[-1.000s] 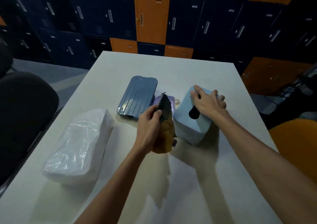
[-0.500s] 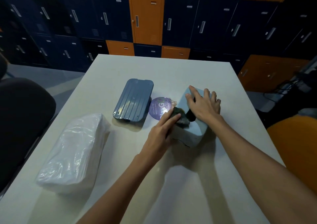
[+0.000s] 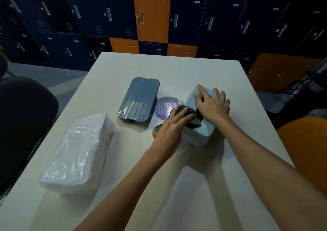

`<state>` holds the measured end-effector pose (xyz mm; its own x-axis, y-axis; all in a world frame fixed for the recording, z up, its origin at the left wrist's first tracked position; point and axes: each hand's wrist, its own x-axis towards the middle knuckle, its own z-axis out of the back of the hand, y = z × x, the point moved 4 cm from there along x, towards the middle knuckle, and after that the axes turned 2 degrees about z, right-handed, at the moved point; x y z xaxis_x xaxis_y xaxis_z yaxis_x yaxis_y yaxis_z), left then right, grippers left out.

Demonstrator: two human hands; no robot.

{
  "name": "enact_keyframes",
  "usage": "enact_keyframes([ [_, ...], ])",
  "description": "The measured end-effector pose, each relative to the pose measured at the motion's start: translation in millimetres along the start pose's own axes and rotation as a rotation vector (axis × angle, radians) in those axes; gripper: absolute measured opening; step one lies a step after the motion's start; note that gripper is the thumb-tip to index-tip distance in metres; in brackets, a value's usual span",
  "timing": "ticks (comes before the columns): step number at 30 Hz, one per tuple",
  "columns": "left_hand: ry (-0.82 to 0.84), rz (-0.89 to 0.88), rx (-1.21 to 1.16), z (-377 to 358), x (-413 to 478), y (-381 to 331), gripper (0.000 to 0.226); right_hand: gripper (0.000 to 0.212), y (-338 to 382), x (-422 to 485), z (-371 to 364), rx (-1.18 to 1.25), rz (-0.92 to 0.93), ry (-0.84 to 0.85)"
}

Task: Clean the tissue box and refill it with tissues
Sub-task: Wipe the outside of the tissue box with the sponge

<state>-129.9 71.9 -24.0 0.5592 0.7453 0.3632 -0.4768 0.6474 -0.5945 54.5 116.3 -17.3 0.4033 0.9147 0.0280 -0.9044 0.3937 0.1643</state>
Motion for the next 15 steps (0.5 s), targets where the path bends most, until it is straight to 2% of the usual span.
enact_keyframes([
  [3,-0.013,-0.024,-0.029,0.0,-22.2,3.8,0.064,0.054,-0.1,0.8,-0.1,0.008,-0.004,0.004],
  [6,0.067,-0.069,-0.038,-0.2,-41.1,8.0,0.064,0.054,-0.4,1.0,-1.3,0.015,-0.003,0.015],
  [9,0.173,-0.068,-0.064,0.3,-58.4,27.3,0.048,0.053,1.0,0.3,-0.5,0.014,-0.004,0.024],
  [11,0.118,0.035,-0.212,9.1,-63.7,34.8,0.037,0.053,1.7,-1.2,1.9,0.011,0.002,0.028],
  [15,-0.161,0.409,-0.449,33.6,-60.3,42.3,0.031,0.052,0.2,-4.5,7.1,-0.046,0.008,0.044],
])
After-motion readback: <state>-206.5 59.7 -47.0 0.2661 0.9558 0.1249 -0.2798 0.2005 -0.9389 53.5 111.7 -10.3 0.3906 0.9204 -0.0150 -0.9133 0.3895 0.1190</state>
